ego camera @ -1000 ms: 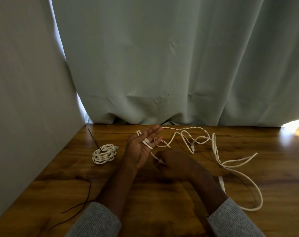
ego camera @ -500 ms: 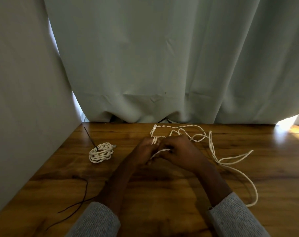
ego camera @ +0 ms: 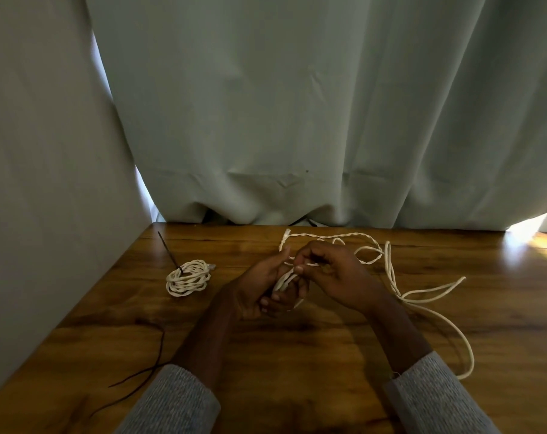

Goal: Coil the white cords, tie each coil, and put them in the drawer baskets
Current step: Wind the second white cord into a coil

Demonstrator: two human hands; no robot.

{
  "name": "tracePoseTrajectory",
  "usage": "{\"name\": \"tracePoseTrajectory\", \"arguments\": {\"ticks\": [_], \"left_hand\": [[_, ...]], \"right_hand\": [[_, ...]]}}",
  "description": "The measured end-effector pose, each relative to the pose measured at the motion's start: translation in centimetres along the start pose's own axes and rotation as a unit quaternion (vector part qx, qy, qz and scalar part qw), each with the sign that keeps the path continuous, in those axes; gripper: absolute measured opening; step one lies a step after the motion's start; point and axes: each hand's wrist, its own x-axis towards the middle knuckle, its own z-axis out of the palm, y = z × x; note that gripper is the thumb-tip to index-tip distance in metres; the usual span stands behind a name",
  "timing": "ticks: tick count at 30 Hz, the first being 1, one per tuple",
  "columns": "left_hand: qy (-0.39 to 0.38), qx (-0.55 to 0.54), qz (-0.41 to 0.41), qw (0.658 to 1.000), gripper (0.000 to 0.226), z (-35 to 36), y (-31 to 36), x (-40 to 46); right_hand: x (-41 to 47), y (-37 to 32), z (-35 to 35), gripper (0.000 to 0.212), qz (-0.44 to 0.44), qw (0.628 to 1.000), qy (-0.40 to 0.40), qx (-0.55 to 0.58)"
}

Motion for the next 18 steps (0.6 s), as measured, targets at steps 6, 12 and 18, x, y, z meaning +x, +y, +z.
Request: {"name": "tracePoseTrajectory", "arguments": {"ticks": [6,12,18], "left_hand": [[-0.031,-0.025,0.083,0.996,0.04,-0.4,-0.1,-0.9],[0.082,-0.033,0.117,0.989,0.038,0.8,-0.7,0.4],[-0.053,-0.211,0.152,0.964,0.033,0.3,-0.3,0.3]], "right_hand": [[0.1,-0.1,1.4,0.037,0.01,0.999,-0.02,-0.026],[0.2,0.1,2.4,0.045,0.028,0.997,0.067,-0.025],[0.2,0.7,1.7,0.037,0.037,0.985,0.133,0.107]]}}
